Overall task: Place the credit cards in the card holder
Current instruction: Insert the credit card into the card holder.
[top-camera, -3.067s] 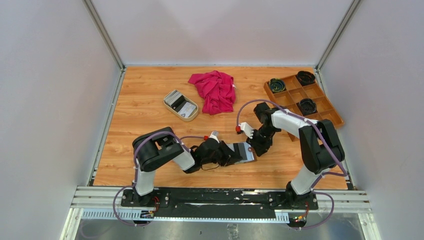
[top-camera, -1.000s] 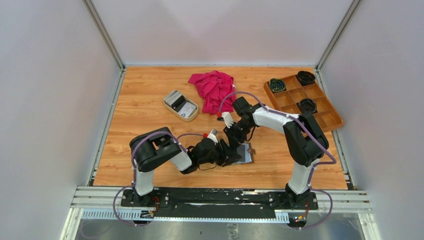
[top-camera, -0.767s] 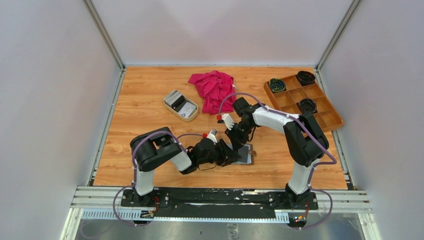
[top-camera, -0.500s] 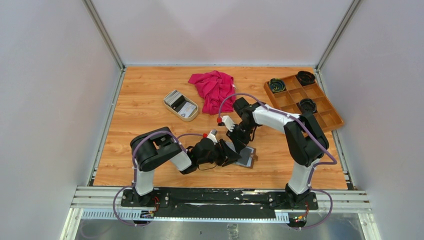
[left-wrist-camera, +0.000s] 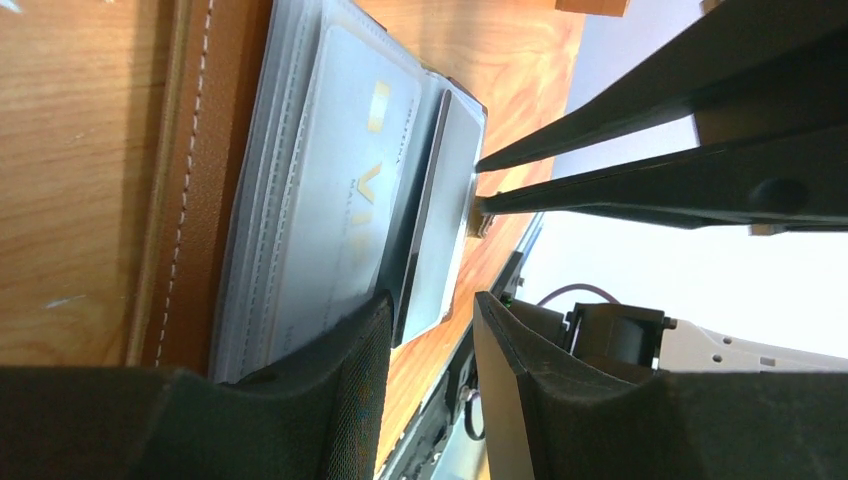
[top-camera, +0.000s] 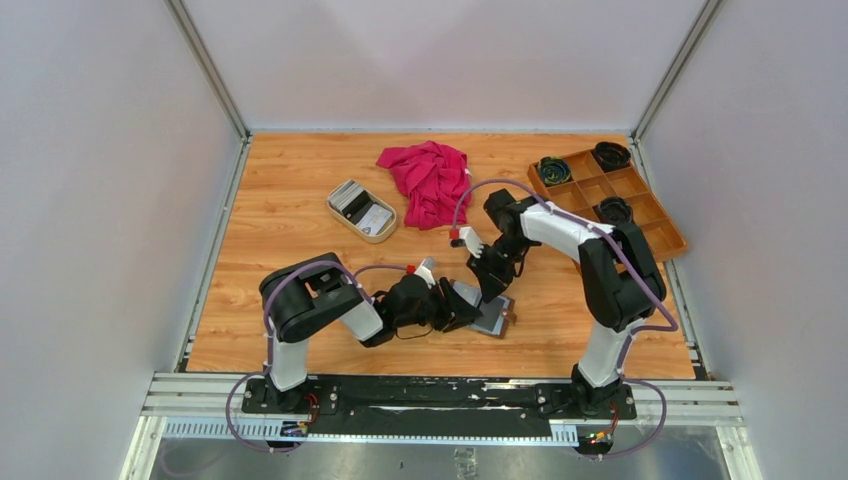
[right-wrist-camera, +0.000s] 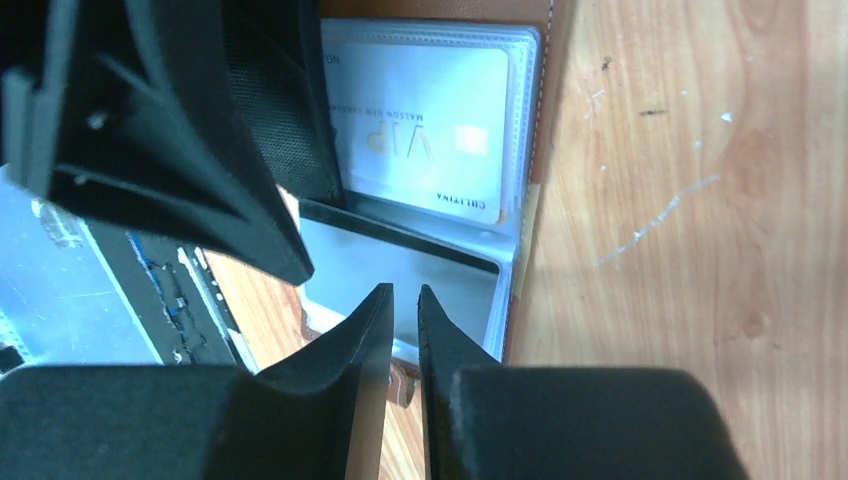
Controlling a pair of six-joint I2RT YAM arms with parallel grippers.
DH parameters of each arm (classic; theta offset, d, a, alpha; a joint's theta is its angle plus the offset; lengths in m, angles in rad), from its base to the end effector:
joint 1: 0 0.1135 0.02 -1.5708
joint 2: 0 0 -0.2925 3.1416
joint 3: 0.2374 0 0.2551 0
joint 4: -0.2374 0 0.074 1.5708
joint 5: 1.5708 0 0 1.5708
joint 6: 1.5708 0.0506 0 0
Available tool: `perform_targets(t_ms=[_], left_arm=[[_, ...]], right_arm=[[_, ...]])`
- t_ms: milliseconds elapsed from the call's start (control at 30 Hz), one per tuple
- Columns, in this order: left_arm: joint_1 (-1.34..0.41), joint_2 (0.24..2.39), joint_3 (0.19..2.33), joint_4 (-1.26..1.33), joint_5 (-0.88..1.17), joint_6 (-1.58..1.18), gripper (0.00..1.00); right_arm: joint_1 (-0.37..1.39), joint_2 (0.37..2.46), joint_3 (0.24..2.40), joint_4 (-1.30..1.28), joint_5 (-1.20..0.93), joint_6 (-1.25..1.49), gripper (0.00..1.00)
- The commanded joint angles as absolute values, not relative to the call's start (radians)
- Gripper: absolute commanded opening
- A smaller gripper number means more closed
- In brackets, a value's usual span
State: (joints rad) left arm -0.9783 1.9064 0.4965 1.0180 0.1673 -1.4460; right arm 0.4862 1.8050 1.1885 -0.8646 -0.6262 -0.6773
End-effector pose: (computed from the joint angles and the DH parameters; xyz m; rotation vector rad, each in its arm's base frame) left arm 0.1772 -0.2783 0.1072 -0.4266 2.3733 -1.5785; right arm 0.2825 0.1828 0.1891 -1.6043 2.3639 0.9084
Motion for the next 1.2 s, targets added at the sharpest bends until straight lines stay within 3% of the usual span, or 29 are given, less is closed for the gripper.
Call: perform_targets(t_ms=[0,633,1167], left_arm=[[-0.968,1.896,0.496,0.871,0.147,-1.361,0.42],[-0.967,1.704,0.57,0.517,0.09,-1.133,0.45],[-0.967,1.615,0.578,0.427,0.084,-1.044,0.48]], right_arm=[[0.421,1.712,1.206,-0.923,-0.752,-0.74,0.2],[0.331,1.607,1.152,-0.937,-0.85,-0.823,0.22],[0.331,1.599,1.146,-0.937,-0.859,-0.838,0.22]])
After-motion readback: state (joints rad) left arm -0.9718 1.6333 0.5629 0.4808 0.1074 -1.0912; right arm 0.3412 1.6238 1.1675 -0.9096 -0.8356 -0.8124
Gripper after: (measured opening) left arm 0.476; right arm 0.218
